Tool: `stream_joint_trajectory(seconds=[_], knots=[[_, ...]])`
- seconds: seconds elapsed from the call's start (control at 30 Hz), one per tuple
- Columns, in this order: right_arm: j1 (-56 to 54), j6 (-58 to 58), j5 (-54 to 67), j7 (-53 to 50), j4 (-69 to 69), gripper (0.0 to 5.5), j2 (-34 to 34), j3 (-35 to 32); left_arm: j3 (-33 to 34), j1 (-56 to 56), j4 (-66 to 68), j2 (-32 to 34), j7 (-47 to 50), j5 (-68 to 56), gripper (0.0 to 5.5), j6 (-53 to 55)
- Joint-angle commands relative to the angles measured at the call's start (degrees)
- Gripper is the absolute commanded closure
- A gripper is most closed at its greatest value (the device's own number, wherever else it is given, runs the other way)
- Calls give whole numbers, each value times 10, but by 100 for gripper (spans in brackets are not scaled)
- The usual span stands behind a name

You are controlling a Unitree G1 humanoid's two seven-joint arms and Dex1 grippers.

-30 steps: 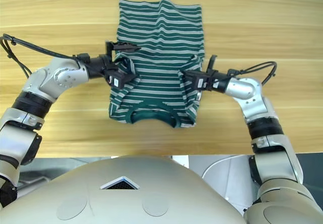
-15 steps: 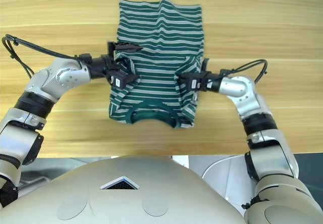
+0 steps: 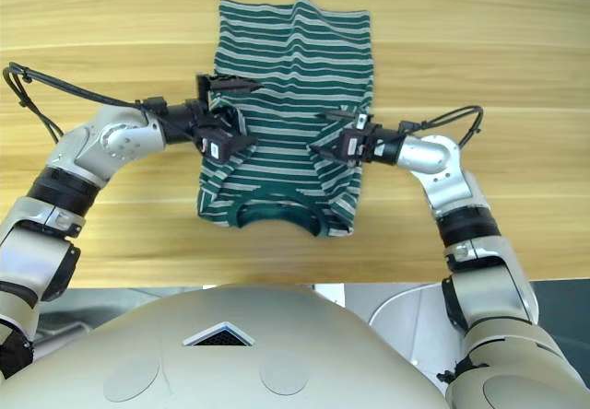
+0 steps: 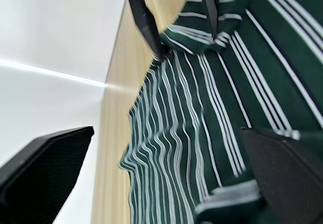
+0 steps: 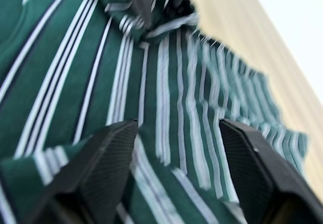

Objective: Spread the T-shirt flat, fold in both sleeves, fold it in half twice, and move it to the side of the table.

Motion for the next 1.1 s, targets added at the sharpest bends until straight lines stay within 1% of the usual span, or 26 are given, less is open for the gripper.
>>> stream_joint_trajectory(seconds=[0.03,0.13,0.2,0.33,0.4,0.53,0.67,0.83,1.0,1.1], knots=[[7,-2,34,3,-29,178,-36,-48,38,-2,-38,29,-20,-57,10,4],[21,-6,72,14,-62,129,-63,-86,66,7,-79,56,-46,-125,10,6],[47,-8,101,30,-91,81,-88,-108,80,23,-113,86,-78,-190,10,8],[148,-24,107,69,-112,81,-163,-145,74,100,-132,192,-188,-262,10,15],[198,-18,114,79,-132,81,-184,-158,81,144,-150,243,-233,-289,10,24],[280,-21,116,85,-167,81,-205,-180,108,213,-187,294,-265,-311,10,40],[326,-22,112,92,-190,81,-211,-181,125,257,-190,300,-260,-284,10,39],[338,-9,87,100,-211,81,-195,-136,98,258,-167,257,-255,-227,10,40],[339,-5,70,113,-211,81,-196,-104,76,262,-163,227,-262,-216,10,28],[347,-2,68,113,-219,81,-199,-97,67,261,-149,218,-262,-203,10,20]])
